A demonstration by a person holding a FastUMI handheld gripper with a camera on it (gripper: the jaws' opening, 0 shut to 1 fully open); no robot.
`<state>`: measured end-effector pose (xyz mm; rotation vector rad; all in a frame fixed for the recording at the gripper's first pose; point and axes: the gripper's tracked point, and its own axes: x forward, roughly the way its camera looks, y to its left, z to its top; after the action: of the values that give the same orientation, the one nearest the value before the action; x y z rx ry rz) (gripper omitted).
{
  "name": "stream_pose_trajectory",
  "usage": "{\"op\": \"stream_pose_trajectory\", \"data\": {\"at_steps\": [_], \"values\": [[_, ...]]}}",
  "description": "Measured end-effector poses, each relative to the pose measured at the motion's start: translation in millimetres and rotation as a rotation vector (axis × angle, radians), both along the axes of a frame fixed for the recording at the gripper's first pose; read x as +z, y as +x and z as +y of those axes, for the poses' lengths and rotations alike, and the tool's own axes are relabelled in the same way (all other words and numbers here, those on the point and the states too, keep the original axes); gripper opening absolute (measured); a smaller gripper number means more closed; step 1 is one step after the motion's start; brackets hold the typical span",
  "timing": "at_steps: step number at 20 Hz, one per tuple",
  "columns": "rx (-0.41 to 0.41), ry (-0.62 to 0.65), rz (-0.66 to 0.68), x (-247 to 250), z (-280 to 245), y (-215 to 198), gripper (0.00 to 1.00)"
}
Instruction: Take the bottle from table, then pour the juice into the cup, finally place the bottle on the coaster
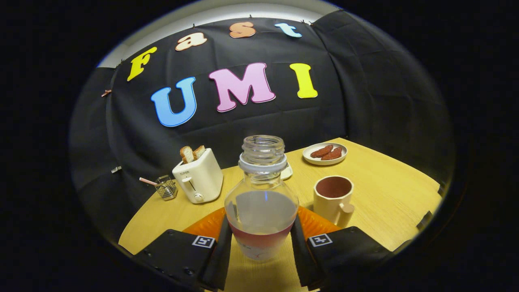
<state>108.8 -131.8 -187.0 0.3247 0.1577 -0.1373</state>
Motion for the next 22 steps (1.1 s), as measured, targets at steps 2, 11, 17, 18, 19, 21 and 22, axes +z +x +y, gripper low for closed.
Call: {"op": "stream_pose_trajectory", "data": {"at_steps": [2, 11, 17, 18, 19, 21, 22], "values": [[-0.035, -0.022, 0.009, 1, -4, 25, 0.68], [-0.206, -0.290, 0.052, 24, -43, 124, 0.69], [-0.203, -0.367, 0.111, -14, -40, 154, 0.70], [-0.194, -0.366, 0.111, -18, -36, 160, 0.70], [-0.182, -0.354, 0.107, -20, -32, 164, 0.70], [-0.178, -0.337, 0.099, -26, -30, 172, 0.70], [-0.175, -0.328, 0.097, -28, -28, 175, 0.70]]}}
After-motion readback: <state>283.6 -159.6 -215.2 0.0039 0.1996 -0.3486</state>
